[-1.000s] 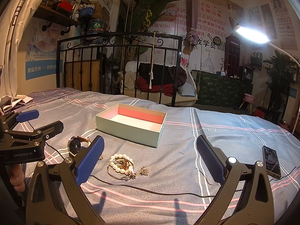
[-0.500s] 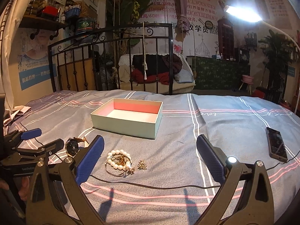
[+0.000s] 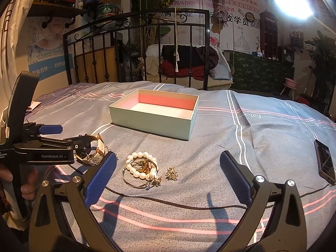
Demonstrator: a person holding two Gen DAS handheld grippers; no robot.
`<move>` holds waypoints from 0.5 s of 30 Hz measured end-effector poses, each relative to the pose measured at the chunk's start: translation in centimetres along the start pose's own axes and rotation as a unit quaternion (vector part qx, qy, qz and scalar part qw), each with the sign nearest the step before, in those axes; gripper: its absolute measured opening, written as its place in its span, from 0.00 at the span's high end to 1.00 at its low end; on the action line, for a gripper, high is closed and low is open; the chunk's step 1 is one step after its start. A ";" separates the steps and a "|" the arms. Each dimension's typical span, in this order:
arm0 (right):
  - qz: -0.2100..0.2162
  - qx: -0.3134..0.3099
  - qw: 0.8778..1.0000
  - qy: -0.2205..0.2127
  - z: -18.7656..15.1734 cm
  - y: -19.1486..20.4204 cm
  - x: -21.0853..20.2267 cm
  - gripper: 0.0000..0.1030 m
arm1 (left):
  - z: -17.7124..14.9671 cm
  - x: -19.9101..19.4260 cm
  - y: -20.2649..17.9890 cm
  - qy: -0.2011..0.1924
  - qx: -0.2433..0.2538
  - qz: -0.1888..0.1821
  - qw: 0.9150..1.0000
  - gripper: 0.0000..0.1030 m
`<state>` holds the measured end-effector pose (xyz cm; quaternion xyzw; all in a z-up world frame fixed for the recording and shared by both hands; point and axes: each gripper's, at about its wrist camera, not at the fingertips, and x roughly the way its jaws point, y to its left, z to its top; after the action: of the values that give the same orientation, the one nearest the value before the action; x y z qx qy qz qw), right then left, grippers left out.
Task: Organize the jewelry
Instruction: 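Grasp the tan-strap watch with the left tool while the right tool grasps the thin gold bangle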
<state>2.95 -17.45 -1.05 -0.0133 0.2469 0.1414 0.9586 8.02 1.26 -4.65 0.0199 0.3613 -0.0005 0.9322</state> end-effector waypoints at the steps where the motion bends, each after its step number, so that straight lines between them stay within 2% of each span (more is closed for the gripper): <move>1: 0.001 0.001 1.000 0.001 0.1 -0.1 0.2 0.06 | 0.2 0.2 -0.2 0.002 0.011 0.002 1.000 0.08; 5: 0.007 0.008 1.000 0.006 0.3 -0.6 0.6 0.06 | 0.8 1.6 -1.0 0.032 0.067 0.012 0.997 0.12; 10: 0.008 0.011 1.000 0.015 0.6 -0.9 1.2 0.06 | 1.5 4.1 -1.8 0.074 0.108 -0.001 0.991 0.36; 11: 0.007 0.011 1.000 0.020 0.7 -0.9 1.4 0.06 | 1.6 4.6 -2.0 0.084 0.110 -0.009 0.990 0.38; 14: 0.006 0.014 0.998 0.056 0.6 -0.9 2.6 0.06 | 1.7 5.0 -2.2 0.089 0.107 -0.033 0.990 0.48; 15: 0.011 0.018 0.997 0.069 0.5 -0.9 3.1 0.09 | 1.8 5.1 -2.2 0.091 0.104 -0.042 0.990 0.54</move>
<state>6.03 -17.41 -2.18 -0.0034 0.3155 0.1462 0.9376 12.95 -0.94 -6.80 0.1018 0.4429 -0.0750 0.8876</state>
